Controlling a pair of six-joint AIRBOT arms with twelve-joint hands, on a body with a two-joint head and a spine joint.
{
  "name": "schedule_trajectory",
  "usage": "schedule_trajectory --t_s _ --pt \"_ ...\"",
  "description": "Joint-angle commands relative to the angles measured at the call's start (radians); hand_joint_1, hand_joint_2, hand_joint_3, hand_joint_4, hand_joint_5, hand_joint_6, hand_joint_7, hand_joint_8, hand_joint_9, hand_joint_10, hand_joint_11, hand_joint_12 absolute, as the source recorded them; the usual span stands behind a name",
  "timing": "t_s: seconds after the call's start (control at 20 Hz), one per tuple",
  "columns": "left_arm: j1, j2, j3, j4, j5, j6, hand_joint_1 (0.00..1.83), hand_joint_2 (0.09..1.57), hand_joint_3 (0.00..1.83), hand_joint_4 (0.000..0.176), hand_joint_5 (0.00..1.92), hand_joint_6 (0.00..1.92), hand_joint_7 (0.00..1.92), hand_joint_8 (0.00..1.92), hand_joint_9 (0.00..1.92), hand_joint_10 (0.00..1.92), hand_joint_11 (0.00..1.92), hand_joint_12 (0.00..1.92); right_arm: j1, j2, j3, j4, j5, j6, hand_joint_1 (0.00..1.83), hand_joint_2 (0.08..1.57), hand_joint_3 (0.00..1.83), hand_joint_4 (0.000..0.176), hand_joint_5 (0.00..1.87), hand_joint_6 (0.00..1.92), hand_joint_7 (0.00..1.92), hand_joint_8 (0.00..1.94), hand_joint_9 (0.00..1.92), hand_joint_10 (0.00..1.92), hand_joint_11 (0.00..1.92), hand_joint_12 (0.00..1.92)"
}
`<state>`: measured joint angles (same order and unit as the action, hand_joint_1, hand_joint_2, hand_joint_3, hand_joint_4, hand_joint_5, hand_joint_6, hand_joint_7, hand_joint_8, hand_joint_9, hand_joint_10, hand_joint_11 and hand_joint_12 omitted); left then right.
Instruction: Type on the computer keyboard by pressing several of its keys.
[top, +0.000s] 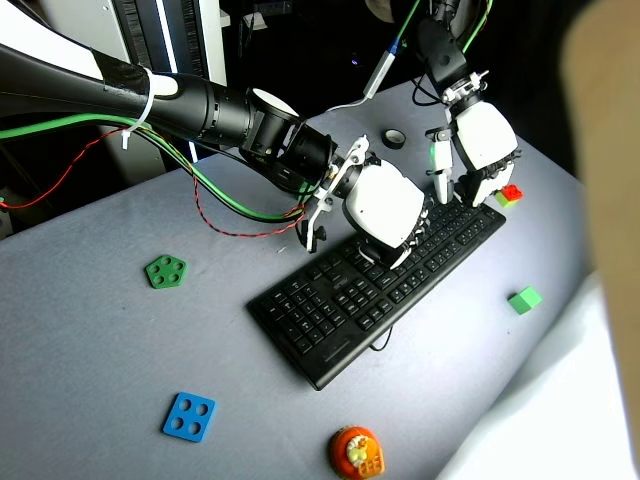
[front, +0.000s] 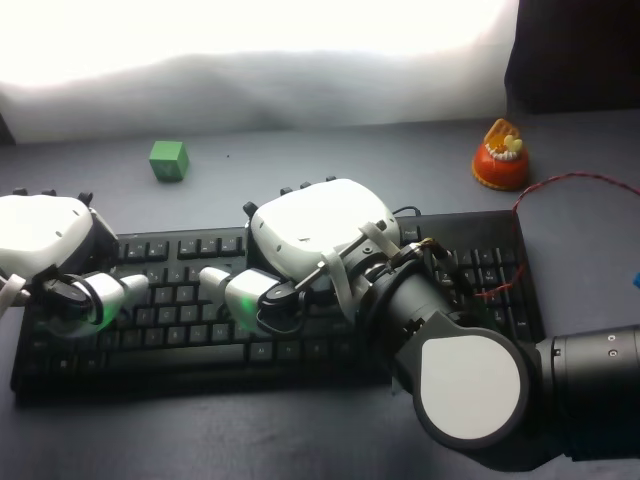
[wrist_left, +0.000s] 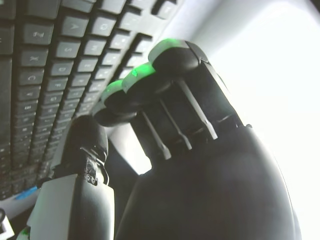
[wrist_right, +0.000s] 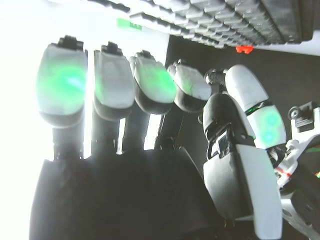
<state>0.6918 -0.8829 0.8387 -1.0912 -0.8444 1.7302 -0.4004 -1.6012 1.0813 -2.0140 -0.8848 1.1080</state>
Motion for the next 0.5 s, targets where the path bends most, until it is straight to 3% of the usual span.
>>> schedule_trajectory --t_s 0.0,0.1,0.45 --pt "-0.006 0.003 -0.003 0.044 -0.092 0.011 0.10 1.17 0.15 0.025 0.23 0.09 0.29 0.06 0.25 0.13 0.00 0.81 0.002 0.003 -0.001 -0.076 -0.053 0.011 0.04 1.01 0.24 0.000 0.46 0.35 0.58 0.16 0.41 0.45 0.00 1.42" --pt "-0.004 0.005 -0.026 0.044 -0.104 0.019 0.10 1.24 0.01 0.025 0.29 0.01 0.33 0.01 0.31 0.02 0.00 0.82 -0.001 0.003 -0.001 -0.076 -0.052 0.016 0.03 1.11 0.02 0.000 0.56 0.11 0.65 0.00 0.49 0.26 0.00 1.42" --pt "0.051 0.016 -0.103 0.008 -0.168 0.028 0.07 1.26 0.00 0.027 0.29 0.01 0.31 0.00 0.30 0.00 0.00 0.78 -0.002 -0.003 -0.002 -0.076 -0.060 0.031 0.03 1.12 0.00 0.000 0.58 0.05 0.64 0.00 0.50 0.19 0.00 1.40"
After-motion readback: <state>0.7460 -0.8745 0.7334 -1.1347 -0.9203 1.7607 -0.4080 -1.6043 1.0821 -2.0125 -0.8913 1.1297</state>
